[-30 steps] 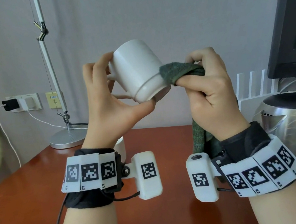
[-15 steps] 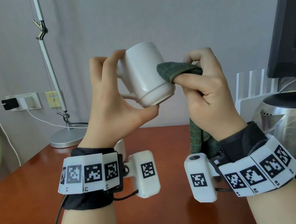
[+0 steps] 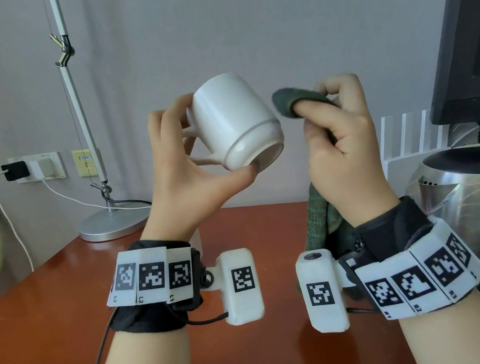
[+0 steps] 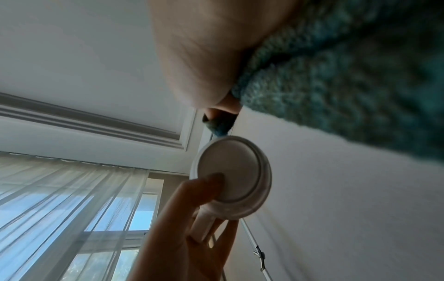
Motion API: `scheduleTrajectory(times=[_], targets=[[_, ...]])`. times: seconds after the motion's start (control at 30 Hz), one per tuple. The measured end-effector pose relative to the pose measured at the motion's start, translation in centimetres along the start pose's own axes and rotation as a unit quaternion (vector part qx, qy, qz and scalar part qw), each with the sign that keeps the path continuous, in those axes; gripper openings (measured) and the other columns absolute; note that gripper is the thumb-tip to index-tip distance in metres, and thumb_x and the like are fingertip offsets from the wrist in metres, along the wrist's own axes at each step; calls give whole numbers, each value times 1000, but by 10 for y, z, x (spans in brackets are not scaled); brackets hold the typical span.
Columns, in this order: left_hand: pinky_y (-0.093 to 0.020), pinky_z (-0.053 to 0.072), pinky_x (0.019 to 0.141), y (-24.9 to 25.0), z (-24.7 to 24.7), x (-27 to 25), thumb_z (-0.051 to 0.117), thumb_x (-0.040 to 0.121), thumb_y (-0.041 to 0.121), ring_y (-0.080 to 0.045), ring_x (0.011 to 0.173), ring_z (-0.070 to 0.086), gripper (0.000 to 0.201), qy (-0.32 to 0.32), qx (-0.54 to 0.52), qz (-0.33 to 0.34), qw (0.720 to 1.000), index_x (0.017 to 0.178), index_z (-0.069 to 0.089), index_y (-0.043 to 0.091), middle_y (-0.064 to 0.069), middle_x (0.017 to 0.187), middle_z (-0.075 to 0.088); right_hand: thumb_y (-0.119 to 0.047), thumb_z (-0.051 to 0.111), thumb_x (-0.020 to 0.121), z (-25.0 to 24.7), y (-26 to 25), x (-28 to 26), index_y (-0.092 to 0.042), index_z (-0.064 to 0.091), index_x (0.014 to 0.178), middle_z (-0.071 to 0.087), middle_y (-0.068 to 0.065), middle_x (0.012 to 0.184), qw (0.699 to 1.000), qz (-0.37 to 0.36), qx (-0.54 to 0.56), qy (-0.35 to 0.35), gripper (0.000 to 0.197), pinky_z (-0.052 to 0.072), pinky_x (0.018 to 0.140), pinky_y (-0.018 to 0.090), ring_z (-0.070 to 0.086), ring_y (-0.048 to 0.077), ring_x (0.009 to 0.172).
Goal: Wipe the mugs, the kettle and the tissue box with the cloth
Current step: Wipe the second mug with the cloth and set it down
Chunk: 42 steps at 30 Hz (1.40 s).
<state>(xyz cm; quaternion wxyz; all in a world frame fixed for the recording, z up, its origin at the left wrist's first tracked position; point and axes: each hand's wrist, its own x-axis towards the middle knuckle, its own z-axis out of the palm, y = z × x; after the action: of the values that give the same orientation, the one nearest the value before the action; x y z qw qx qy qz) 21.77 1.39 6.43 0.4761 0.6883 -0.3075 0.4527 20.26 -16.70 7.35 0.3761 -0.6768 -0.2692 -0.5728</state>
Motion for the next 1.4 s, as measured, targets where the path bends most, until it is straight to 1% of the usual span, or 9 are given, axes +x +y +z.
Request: scheduleTrajectory(times=[0.07, 0.13, 0.3, 0.47, 0.63, 0.8, 0.9, 1.1, 1.4], targets=[[-4, 42, 79, 3, -1, 0, 81, 56, 38, 7, 107, 48, 87, 12, -26, -12, 1000, 132, 42, 22, 7, 119, 38, -1, 47, 93, -1, -8, 1, -3, 67, 108, 41, -4, 99, 995, 76, 65, 6, 25, 38, 80, 13, 48, 1, 87], [-5, 42, 81, 5, -2, 0, 79, 57, 41, 6, 109, 50, 83, 26, -50, -17, 998, 129, 41, 24, -2, 126, 43, -23, 53, 95, -3, -17, 2, -10, 64, 93, 37, -8, 94, 979, 164, 116, -23, 17, 34, 75, 5, 45, -6, 79], [-19, 45, 94, 6, 1, 2, 85, 60, 37, -13, 120, 54, 89, 42, -82, -22, 995, 134, 42, 11, -11, 130, 49, -78, 54, 64, 0, -22, -1, -14, 61, 90, 39, -8, 98, 956, 240, 87, -142, 69, 37, 72, 4, 49, -1, 81], [-18, 44, 95, 11, 6, 0, 86, 62, 38, -9, 120, 55, 89, 42, -98, -25, 994, 134, 41, 12, 0, 129, 52, -64, 66, 66, 3, -29, -1, -28, 62, 76, 43, -4, 94, 948, 247, 146, -137, 37, 39, 65, 5, 51, -7, 73], [-6, 33, 98, 15, 1, 2, 81, 63, 49, -3, 128, 43, 81, 11, -15, -10, 1000, 130, 39, 33, 21, 126, 47, -60, 73, 64, 3, -27, -2, -22, 66, 91, 44, -4, 99, 962, 203, 157, -90, 48, 41, 72, 7, 54, -4, 85], [-9, 40, 93, 20, 3, 8, 87, 65, 30, 6, 115, 51, 84, -20, -46, -4, 999, 133, 40, 14, 8, 124, 51, -57, 73, 64, 3, -23, -2, -15, 65, 95, 39, -6, 97, 973, 173, 129, -76, 53, 43, 75, 15, 53, 9, 83], [-15, 39, 101, 20, 1, 9, 86, 67, 36, -5, 125, 48, 97, -27, -18, 11, 999, 144, 34, 10, 5, 131, 46, -56, 75, 64, 2, -22, -2, -13, 64, 93, 37, -7, 96, 977, 157, 115, -83, 53, 48, 77, 23, 53, 13, 83], [-14, 40, 99, 26, -7, 10, 80, 66, 43, -11, 116, 50, 84, -50, 50, 45, 997, 135, 46, 7, 3, 120, 45, -55, 74, 63, -7, -20, 0, -21, 65, 87, 37, -8, 92, 974, 157, 135, -96, 42, 39, 66, 9, 45, -3, 70], [-16, 48, 95, 23, -10, 7, 92, 58, 39, -7, 111, 54, 91, -10, 34, 23, 999, 134, 51, 9, 5, 115, 44, -49, 56, 77, -17, -16, 1, -22, 63, 87, 38, -7, 93, 956, 176, 192, -132, 30, 35, 76, 8, 47, -5, 83]])
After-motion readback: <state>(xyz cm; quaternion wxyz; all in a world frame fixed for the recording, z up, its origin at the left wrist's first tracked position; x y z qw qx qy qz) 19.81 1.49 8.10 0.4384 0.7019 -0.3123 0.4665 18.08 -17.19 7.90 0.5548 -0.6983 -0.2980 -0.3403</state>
